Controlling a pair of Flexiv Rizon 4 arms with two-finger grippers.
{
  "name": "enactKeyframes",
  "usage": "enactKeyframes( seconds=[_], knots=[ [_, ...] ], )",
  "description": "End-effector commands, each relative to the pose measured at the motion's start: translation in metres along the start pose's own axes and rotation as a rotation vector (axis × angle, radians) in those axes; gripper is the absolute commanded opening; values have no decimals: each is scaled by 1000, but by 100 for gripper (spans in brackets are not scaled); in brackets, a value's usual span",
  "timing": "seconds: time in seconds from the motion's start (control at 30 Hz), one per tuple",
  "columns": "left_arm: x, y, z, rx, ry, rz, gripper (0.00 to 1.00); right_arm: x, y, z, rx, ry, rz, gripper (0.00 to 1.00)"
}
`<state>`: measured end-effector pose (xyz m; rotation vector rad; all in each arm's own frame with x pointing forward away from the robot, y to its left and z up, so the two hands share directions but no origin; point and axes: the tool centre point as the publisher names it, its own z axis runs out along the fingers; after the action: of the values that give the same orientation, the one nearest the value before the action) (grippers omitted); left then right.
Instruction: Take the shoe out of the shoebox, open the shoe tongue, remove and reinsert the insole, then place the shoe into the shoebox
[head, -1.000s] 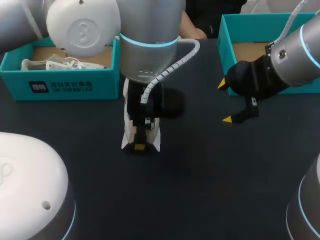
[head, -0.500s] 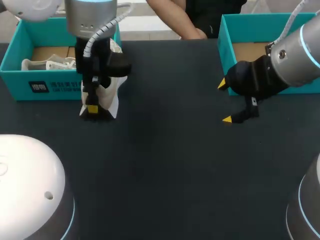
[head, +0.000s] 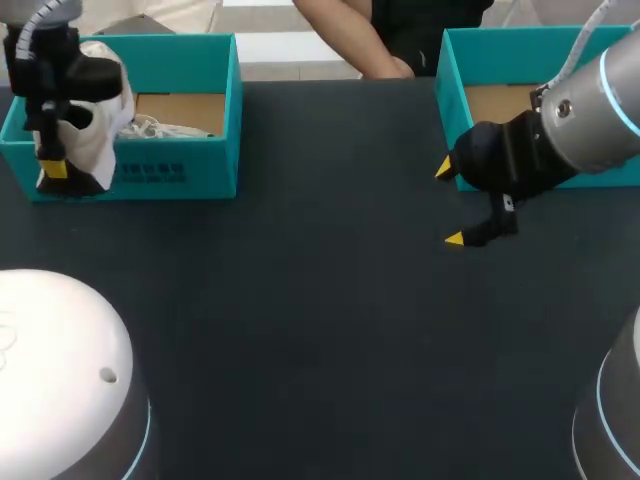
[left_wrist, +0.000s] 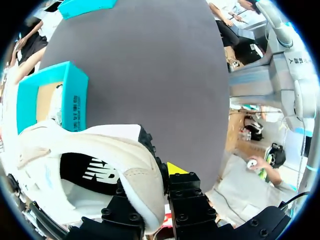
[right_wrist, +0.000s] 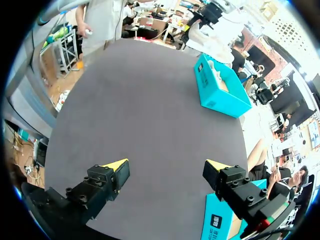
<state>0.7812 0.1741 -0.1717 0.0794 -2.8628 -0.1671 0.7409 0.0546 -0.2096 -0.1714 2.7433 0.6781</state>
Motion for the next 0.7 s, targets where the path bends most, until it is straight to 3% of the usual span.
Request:
enactKeyframes(
  seconds=[0.03, 0.63, 0.7],
  knots=[
    [-16, 41, -5, 122, 38, -19, 0, 1, 0, 1, 3, -2, 1, 100],
    [-16, 41, -5, 122, 38, -19, 0, 1, 0, 1, 3, -2, 1, 100],
    [-27, 51, -5, 145, 61, -14, 0, 1, 0, 1, 3, -2, 1, 100]
  ],
)
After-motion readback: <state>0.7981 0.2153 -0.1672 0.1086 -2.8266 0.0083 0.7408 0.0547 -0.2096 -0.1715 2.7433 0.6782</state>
